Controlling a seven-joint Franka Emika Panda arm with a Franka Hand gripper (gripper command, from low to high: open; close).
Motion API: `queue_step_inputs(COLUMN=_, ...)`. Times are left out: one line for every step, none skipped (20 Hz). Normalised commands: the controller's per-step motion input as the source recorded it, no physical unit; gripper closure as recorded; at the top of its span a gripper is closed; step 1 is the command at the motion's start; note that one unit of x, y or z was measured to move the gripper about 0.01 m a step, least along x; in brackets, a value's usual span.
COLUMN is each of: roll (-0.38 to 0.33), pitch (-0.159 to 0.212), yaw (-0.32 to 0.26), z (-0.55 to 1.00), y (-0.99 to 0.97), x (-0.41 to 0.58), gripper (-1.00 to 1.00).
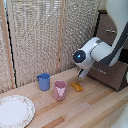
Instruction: Please adjust your gripper to match the height of the lower drawer handle. Progress your gripper onward until it happens to touch the drawer handle. Now, firmly take hold of it with your gripper, then steadily retract it to swing the drawer wide open.
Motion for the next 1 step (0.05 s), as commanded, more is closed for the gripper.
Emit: queue_step_inputs(roll=0.319, pitch=-0.011, yaw=-0.147, z=0.16, y=0.4, x=0.0, gripper=-1.0)
